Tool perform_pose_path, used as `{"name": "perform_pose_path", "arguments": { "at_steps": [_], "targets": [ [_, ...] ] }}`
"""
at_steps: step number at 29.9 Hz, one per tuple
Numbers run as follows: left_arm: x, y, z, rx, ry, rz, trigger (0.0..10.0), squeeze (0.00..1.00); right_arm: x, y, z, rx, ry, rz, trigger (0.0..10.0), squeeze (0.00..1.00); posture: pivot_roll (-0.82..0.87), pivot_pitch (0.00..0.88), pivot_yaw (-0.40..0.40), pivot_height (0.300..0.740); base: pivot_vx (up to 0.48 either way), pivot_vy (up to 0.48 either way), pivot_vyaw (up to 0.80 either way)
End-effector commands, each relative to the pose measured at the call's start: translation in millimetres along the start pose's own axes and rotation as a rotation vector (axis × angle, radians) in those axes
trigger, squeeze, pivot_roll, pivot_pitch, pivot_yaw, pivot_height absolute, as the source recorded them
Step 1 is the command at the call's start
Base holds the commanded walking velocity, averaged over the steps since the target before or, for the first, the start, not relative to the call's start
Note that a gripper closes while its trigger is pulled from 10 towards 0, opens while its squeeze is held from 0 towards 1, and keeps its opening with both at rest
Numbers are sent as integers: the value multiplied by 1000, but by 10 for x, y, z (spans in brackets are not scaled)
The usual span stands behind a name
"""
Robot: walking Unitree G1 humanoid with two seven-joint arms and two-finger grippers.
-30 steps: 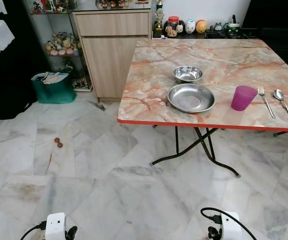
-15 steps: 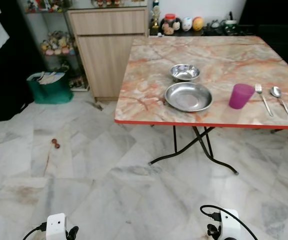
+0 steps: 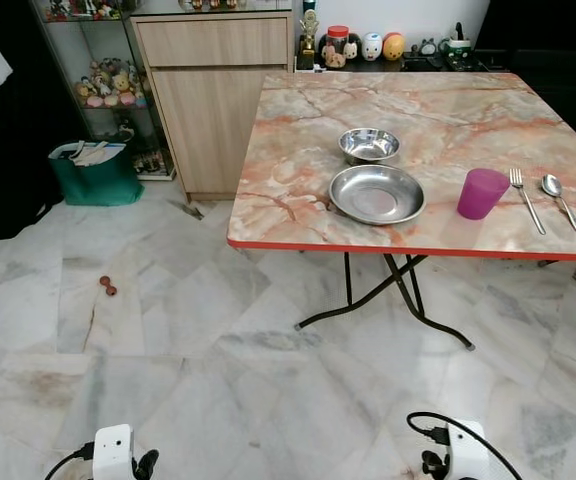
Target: Setting the table
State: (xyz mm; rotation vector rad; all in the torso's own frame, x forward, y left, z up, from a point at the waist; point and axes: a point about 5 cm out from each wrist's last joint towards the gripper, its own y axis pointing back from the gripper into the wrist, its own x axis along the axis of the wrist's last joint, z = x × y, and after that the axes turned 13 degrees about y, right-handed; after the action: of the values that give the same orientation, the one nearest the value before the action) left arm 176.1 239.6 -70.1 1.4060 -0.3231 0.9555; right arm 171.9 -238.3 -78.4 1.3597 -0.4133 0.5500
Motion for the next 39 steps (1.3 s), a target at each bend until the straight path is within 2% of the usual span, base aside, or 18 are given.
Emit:
{"name": "perform_pose_path", "arguments": {
  "at_steps": [1, 8, 25, 39],
  "targets": [
    [7, 6, -40, 7, -9, -7, 10000, 0, -43, 8, 13, 3, -14, -21, 10000, 0, -8, 0, 15, 740, 300, 0, 0],
    [1, 3, -23, -3, -20, -15, 10000, 0, -56, 3, -78, 14, -17, -22, 10000, 0, -17, 0, 22, 740, 301, 0, -322],
    [43, -18, 8, -17, -32, -9, 10000, 0, -16, -8, -136, 23, -8, -6, 10000, 0, -20, 0, 25, 740, 301, 0, 0],
    [5, 1, -7, -2, -16, -1, 10000, 0, -10, -8, -111, 22, -4, -5, 10000, 0, -10, 0, 17, 740, 0, 0, 0]
  ]
}}
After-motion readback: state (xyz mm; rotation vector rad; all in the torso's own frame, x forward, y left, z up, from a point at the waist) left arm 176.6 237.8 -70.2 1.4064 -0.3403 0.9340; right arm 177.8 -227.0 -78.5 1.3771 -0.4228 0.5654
